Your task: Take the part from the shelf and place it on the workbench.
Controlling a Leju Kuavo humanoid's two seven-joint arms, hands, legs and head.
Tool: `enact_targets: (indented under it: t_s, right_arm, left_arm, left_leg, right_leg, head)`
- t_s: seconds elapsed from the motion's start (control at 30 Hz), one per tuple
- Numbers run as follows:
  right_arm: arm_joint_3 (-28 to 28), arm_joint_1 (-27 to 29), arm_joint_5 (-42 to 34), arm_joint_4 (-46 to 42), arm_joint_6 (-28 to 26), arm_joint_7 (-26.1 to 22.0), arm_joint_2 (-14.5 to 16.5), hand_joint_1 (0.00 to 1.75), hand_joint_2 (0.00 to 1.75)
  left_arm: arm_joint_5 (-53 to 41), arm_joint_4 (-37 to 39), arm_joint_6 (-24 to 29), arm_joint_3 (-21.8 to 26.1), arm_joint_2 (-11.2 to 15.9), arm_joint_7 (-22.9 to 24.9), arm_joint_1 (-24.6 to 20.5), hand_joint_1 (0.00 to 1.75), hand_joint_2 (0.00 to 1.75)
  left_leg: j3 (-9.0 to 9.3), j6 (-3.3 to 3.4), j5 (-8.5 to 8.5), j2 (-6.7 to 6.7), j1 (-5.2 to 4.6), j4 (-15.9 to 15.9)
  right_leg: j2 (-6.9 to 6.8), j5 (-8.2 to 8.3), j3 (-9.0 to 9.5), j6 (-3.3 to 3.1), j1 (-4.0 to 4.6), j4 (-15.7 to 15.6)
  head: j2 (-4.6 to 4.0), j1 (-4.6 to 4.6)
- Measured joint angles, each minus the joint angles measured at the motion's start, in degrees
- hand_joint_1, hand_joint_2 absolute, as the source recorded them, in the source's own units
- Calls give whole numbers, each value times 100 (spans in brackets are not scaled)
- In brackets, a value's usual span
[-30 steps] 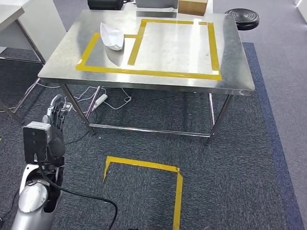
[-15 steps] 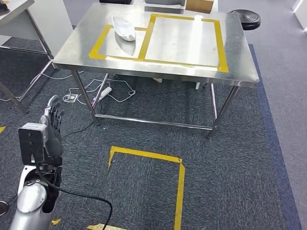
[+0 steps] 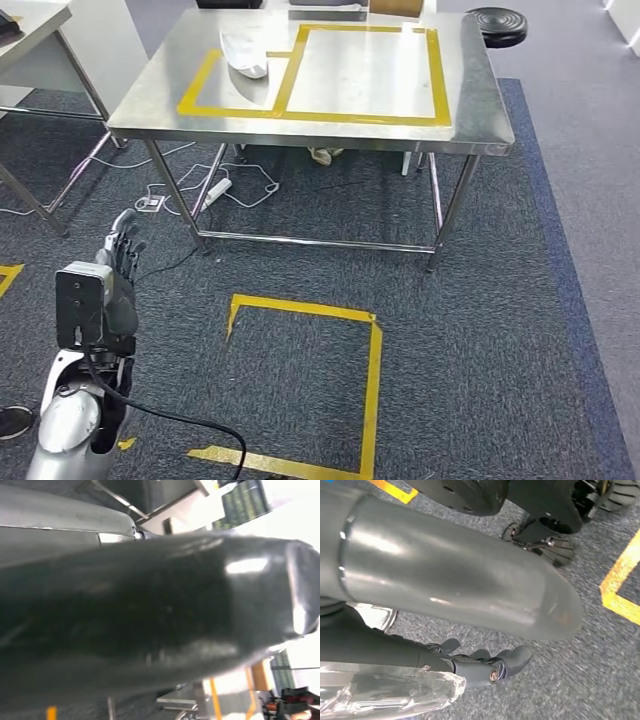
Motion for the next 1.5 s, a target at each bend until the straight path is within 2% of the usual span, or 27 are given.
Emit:
enact_targets:
  t_s: [0.03,0.07,0.1,0.17,0.23,0.3,0.37,0.4,0.47,0.5,0.53,0.57,0.6,0.67,0.73,0.83,0.87,0.93,1.0,1.03,1.07,1.1,1.17,1.23,1.37,1.43,1.5]
  right_arm:
    - [-1,9,-2,0,12,1,1,0,0]
    - [-2,19,-2,0,20,1,1,0,0]
    - [-3,26,-2,0,27,0,3,0,0]
    - [-5,24,-2,0,37,1,7,0,0]
    - [-7,15,-2,0,39,2,10,0,0]
    - [-7,18,-2,0,40,2,10,0,0]
    - [-8,22,-2,0,39,2,10,0,0]
    - [-8,22,-3,0,39,2,10,0,0]
    - [-11,22,-7,0,44,4,10,0,0]
    - [-13,26,-15,1,50,8,11,0,0]
    - [-15,31,-31,1,55,11,11,0,0]
    - [-17,36,-53,2,60,15,11,0,0]
    - [-19,39,-73,2,60,17,11,0,0]
    - [-23,32,-92,2,59,18,12,0,0]
    - [-25,17,-93,2,56,12,13,0,0]
    - [-49,26,-98,2,24,-12,14,0,0]
    - [-62,31,-99,2,11,-21,14,0,0]
    - [-81,28,-100,2,-2,-31,14,0,0]
    - [-97,31,-100,2,-6,-20,14,0,0]
    - [-105,36,-100,2,-6,-11,14,0,0]
    - [-114,42,-100,2,-6,-1,14,0,0]
    - [-119,44,-100,2,-5,5,14,0,0]
    - [-122,40,-100,2,-5,14,14,0,0]
    - [-124,31,-100,2,-4,17,15,0,0]
    - [-125,43,-100,2,-4,18,16,0,0]
    - [-125,41,-98,2,-5,18,16,0,0]
    - [-125,33,-96,2,-5,23,16,0,0]
  left_arm:
    - [30,1,-13,0,0,17,35,0,0]
    - [48,2,-20,0,1,26,62,0,0]
    - [60,2,-28,0,1,31,78,0,0]
    - [66,2,-36,0,-1,34,89,0,0]
    - [69,3,-38,0,-4,35,103,0,0]
    - [70,3,-39,2,-10,37,118,0,0]
    - [70,2,-40,5,-21,37,122,0,0]
    - [73,2,-43,7,-28,37,123,0,0]
    - [95,3,-53,9,-41,40,133,0,0]
    - [111,7,-58,9,-48,47,147,0,0]
    - [123,14,-61,11,-56,55,165,0,0]
    - [129,25,-60,18,-67,62,189,0,0]
    - [134,38,-54,29,-80,67,216,0,0]
    - [142,66,-35,60,-113,70,269,0,0]
    - [157,92,-13,103,-144,70,318,0,0]
    - [140,146,69,188,-195,70,394,0,0]
    - [113,169,110,217,-211,70,418,0,0]
    - [61,227,182,282,-243,70,448,0,0]
    - [29,308,233,339,-273,70,475,0,0]
    - [16,348,255,363,-283,70,492,0,0]
    - [6,383,273,387,-292,70,507,0,0]
    - [2,409,283,418,-303,70,515,0,0]
    - [0,445,298,465,-322,70,516,0,0]
    - [-2,467,306,484,-338,70,515,0,0]
    - [-13,495,329,509,-371,82,515,0,0]
    - [-68,546,414,562,-391,195,507,0,0]
    - [-193,791,550,700,-403,337,479,0,0]
  left_leg:
    - [-22,-9,-40,0,1,204]
    - [68,-9,44,0,2,162]
    - [268,-3,202,1,4,-115]
    - [763,25,460,0,0,-913]
    - [1004,81,505,-3,-13,-1354]
    - [989,167,498,-4,-20,-1405]
    - [963,258,526,-1,-7,-1427]
    - [952,297,544,1,4,-1439]
    - [916,343,568,4,4,-1438]
    - [899,351,580,4,2,-1437]
    - [887,352,589,4,1,-1435]
    - [882,348,597,4,2,-1434]
    - [881,339,605,4,5,-1433]
    - [875,302,620,2,-2,-1420]
    - [844,242,644,2,-25,-1402]
    - [793,139,679,7,-20,-1388]
    - [758,109,613,8,-14,-1317]
    - [558,64,285,6,-9,-856]
    - [226,44,-110,6,-8,-81]
    - [123,45,-192,6,-8,178]
    - [109,55,-172,5,-10,255]
    - [219,75,-40,2,-13,80]
    - [664,138,307,-44,-26,-706]
    - [975,185,450,-96,-38,-1305]
    - [994,281,489,-70,-39,-1449]
    - [990,331,522,-27,-11,-1473]
    - [977,348,529,24,-9,-1473]
  right_leg:
    - [1,33,-30,5,0,5]
    - [2,58,-63,14,-1,11]
    - [2,72,-82,23,-2,17]
    - [1,82,-124,53,5,36]
    - [3,89,-167,98,26,61]
    - [5,105,-184,156,33,74]
    - [7,-4,-273,225,22,218]
    - [9,-148,-386,257,14,448]
    - [11,-528,-746,307,-1,1214]
    - [11,-657,-919,320,-7,1579]
    - [10,-687,-1016,328,-10,1787]
    - [10,-603,-1001,331,-13,1762]
    - [8,-419,-866,329,-18,1494]
    - [-2,-47,-452,331,-28,664]
    - [9,80,-229,299,-29,193]
    - [42,115,-259,179,-18,162]
    - [48,141,-275,134,-23,156]
    - [57,190,-312,58,-36,140]
    - [71,225,-371,21,-26,141]
    - [81,240,-397,16,-18,141]
    - [96,255,-420,18,-11,142]
    - [116,270,-435,25,-5,143]
    - [159,293,-450,51,4,146]
    - [191,312,-483,92,18,163]
    - [197,309,-573,219,2,201]
    - [137,47,-765,285,-8,599]
    - [82,-337,-1099,339,-22,1379]
  head:
    - [0,-1]
    - [0,-2]
    - [0,-1]
    - [0,0]
    - [0,5]
    - [0,9]
    - [0,19]
    - [0,26]
    - [0,43]
    - [0,43]
    - [0,43]
    - [0,42]
    - [0,42]
    - [0,45]
    - [0,43]
    - [0,43]
    - [0,37]
    - [0,26]
    - [0,21]
    - [0,21]
    - [0,21]
    - [0,22]
    - [0,21]
    - [0,27]
    - [0,28]
    - [0,61]
    - [0,94]
